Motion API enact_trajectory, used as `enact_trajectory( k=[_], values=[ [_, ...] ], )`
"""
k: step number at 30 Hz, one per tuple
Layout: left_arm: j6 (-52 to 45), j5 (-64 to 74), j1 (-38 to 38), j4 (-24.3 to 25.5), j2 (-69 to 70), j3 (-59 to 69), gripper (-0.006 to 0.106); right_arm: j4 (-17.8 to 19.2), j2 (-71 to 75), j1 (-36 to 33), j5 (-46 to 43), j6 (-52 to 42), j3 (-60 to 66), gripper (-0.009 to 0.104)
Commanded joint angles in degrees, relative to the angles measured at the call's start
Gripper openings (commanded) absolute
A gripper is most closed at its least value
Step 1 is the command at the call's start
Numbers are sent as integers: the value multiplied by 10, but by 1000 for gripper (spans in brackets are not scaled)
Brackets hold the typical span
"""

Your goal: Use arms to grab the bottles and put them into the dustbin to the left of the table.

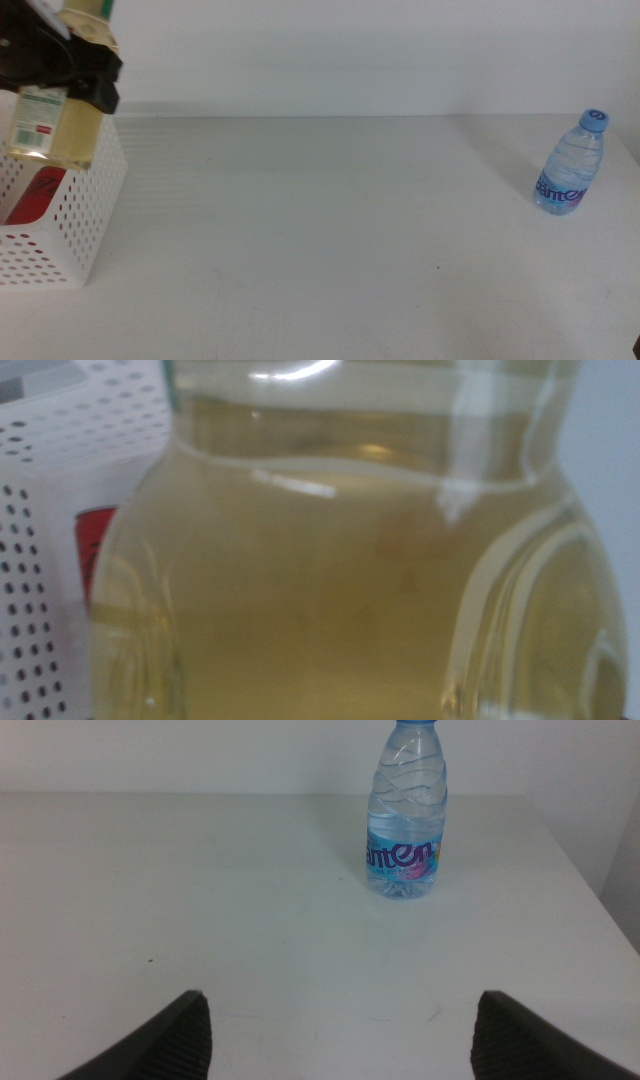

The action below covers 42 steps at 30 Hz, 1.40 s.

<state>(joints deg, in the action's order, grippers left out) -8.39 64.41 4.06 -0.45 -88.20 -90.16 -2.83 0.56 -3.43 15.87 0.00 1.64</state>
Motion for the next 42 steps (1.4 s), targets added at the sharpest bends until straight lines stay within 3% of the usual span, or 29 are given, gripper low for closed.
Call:
enact_trajectory(
  k=[1,14,20,34,42],
  values=[
    [-22,-20,-28,-24,10,-51,27,6,16,3,-40,-7,-5,68],
    [-72,8,-151,-36,-70,-112,27,6,16,3,-40,-7,-5,68],
    [-113,5,-199,-81,-111,-112,27,6,16,3,-40,-7,-5,68],
    [-144,5,-202,-131,-204,-112,27,6,16,3,-40,-7,-5,68],
    [-144,18,-202,-135,-238,-112,27,6,16,3,-40,-7,-5,68]
  ],
)
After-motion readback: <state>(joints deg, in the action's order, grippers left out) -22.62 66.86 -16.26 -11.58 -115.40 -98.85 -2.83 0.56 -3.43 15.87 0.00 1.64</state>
